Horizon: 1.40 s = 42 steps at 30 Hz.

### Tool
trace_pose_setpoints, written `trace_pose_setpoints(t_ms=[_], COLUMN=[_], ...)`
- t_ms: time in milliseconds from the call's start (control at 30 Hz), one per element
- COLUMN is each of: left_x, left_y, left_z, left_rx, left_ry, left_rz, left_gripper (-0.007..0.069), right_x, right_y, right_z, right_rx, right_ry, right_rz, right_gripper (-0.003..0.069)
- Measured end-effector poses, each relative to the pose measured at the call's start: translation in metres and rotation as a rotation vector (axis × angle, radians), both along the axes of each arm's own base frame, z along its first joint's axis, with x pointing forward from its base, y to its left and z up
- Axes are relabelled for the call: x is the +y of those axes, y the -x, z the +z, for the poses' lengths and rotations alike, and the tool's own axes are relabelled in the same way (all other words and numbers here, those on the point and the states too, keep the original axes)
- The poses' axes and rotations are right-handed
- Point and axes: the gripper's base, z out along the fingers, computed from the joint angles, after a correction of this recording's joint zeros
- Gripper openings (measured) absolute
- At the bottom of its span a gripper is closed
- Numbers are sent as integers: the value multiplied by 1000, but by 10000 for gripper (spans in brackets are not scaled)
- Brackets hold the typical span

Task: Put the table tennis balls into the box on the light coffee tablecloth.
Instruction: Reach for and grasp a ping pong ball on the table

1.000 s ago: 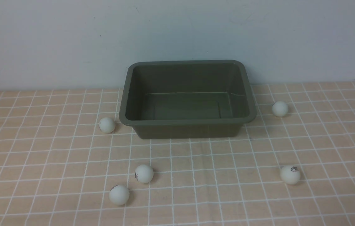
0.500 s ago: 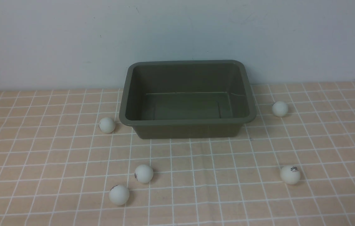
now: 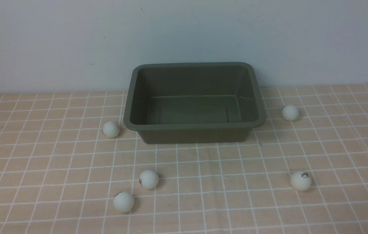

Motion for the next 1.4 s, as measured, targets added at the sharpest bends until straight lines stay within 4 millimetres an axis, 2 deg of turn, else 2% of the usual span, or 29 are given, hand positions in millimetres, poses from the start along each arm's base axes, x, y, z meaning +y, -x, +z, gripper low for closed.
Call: trace_pose_setpoints(t_ms=[133, 333, 500, 700, 867, 1067, 1267, 1400], left_x=[-1, -7, -14, -19, -20, -20, -19, -18], left_y=[0, 0, 0, 0, 0, 0, 0, -1], left_z=[0, 1, 5, 9, 11, 12, 13, 17], left_rx=[0, 4, 6, 7, 6, -10, -19, -54], left_ry=[50, 342, 640, 844, 932, 951, 965, 1039], left_rz=[2, 11, 1, -11, -16, -11, -8, 6], left_gripper=[-69, -69, -69, -69, -69, -69, -69, -69], right_x=[0, 3, 7, 10, 9, 10, 10, 9], right_y=[0, 0, 0, 0, -1, -2, -2, -2], right_z=[0, 0, 0, 1, 4, 9, 12, 14], right_rx=[0, -5, -13, -19, -64, -119, -145, -175], right_ry=[0, -114, -299, -399, -426, -631, -738, -791], right_rz=[0, 5, 18, 30, 28, 18, 14, 5], right_gripper=[-17, -17, -17, -17, -17, -17, -17, -17])
